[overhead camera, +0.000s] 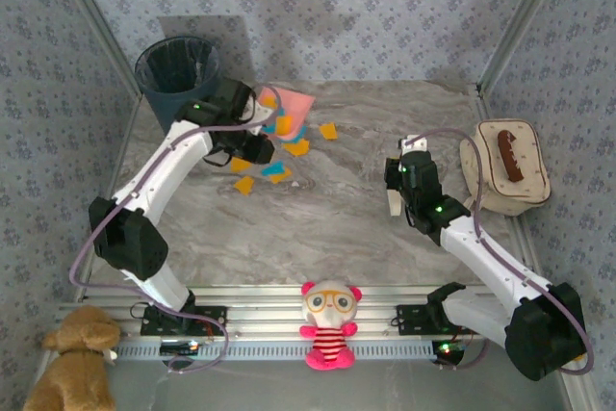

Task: Sweep away the paper scraps from the table

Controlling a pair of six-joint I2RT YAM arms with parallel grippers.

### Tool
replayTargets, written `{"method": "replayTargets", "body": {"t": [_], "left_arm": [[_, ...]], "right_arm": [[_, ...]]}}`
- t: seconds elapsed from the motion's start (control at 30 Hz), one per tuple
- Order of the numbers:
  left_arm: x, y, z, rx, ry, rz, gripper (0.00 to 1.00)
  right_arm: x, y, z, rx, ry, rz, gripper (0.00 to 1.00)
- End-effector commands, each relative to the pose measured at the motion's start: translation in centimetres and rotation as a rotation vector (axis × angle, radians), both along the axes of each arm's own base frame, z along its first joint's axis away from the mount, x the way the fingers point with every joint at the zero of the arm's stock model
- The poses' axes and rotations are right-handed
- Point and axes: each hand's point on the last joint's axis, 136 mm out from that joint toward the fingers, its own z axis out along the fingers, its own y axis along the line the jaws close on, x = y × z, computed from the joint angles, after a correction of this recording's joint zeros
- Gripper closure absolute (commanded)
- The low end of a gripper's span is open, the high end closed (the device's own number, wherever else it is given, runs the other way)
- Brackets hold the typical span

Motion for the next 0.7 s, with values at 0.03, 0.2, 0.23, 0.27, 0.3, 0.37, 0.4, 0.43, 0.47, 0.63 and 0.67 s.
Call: {"method": "replayTargets", "body": {"t": [0.03, 0.2, 0.23, 0.27, 0.3, 0.37, 0.4, 0.43, 0.47, 0.63, 0.67], "left_arm": [[1.7, 1.1, 4.7, -0.135, -0.064, 0.087, 1.00], [3.5, 2.9, 6.9, -0.223, -0.072, 0.161, 1.00], [3.9, 3.1, 7.3, -0.238, -0.075, 0.173, 1.00], [4.2, 3.5, 7.8, -0.258, -0.078, 0.184, 1.00], [4.6, 3.8, 8.3, -0.276, -0.083, 0.196, 1.00], [5.2, 4.3, 9.3, -0.316, -0.087, 0.219, 1.00], [5.5, 4.6, 9.9, -0.338, -0.092, 0.235, 1.00], [5.8, 4.9, 10.4, -0.359, -0.094, 0.250, 1.00], [6.2, 5.1, 11.0, -0.388, -0.096, 0.265, 1.00], [8.2, 6.9, 12.8, -0.503, -0.085, 0.352, 1.00], [8.6, 7.2, 13.1, -0.519, -0.081, 0.369, 1.00]], "right_arm": [[0.3, 0.0, 0.9, 0.034, -0.026, -0.007, 1.00], [0.4, 0.1, 0.9, 0.038, -0.024, -0.005, 1.00], [0.4, 0.2, 0.8, 0.038, -0.022, -0.002, 1.00], [0.4, 0.2, 0.8, 0.039, -0.022, -0.003, 1.00], [0.4, 0.2, 0.8, 0.040, -0.020, -0.004, 1.00], [0.4, 0.2, 0.8, 0.042, -0.019, -0.004, 1.00], [0.3, 0.2, 0.8, 0.041, -0.018, -0.005, 1.00], [0.3, 0.2, 0.7, 0.041, -0.017, -0.005, 1.00], [0.3, 0.2, 0.8, 0.041, -0.017, -0.005, 1.00], [0.2, 0.1, 0.7, 0.040, -0.013, -0.006, 1.00], [0.2, 0.2, 0.7, 0.040, -0.012, -0.005, 1.00]]}}
